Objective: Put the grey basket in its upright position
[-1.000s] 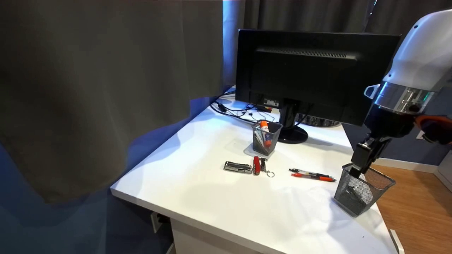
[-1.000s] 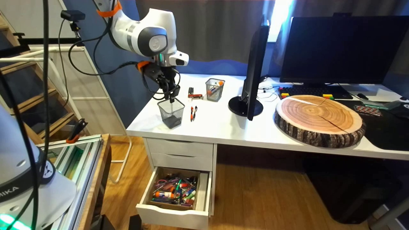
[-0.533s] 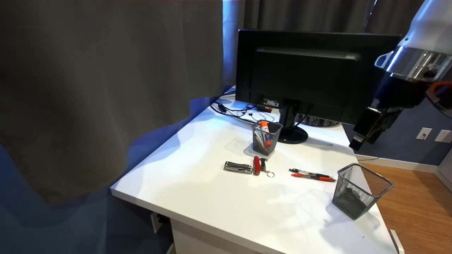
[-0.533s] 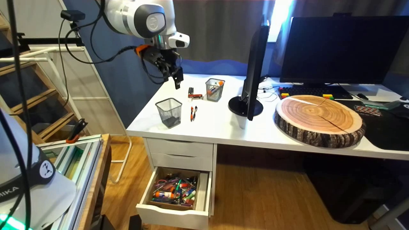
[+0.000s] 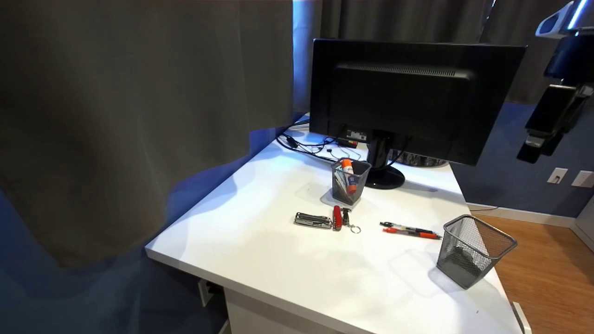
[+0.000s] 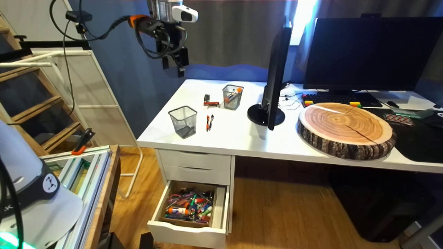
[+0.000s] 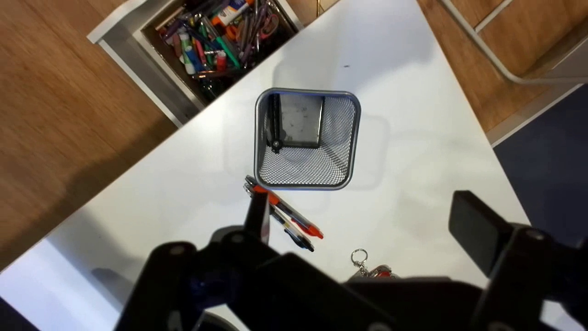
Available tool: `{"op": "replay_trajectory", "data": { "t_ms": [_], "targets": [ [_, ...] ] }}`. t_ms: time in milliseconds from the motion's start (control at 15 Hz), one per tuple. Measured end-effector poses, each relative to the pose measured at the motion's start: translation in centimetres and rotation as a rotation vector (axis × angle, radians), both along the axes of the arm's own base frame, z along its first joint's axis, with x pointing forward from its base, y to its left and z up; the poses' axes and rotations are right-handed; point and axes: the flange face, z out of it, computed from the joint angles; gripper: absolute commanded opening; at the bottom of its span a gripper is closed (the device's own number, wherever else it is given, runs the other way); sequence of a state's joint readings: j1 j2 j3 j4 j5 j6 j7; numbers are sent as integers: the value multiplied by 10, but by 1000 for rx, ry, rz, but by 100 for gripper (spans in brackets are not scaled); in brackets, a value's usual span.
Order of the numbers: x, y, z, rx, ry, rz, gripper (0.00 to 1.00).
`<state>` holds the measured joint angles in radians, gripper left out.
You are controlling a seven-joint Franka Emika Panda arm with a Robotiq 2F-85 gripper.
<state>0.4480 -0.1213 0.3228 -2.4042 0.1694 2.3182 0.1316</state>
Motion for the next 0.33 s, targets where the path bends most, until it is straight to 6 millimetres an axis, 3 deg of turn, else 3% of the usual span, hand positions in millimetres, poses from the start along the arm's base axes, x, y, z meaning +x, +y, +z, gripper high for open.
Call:
{"op": "replay_trajectory", "data": {
  "t_ms": [333],
  "targets": [
    [-14, -9, 35, -19, -13, 24, 100]
  ]
}}
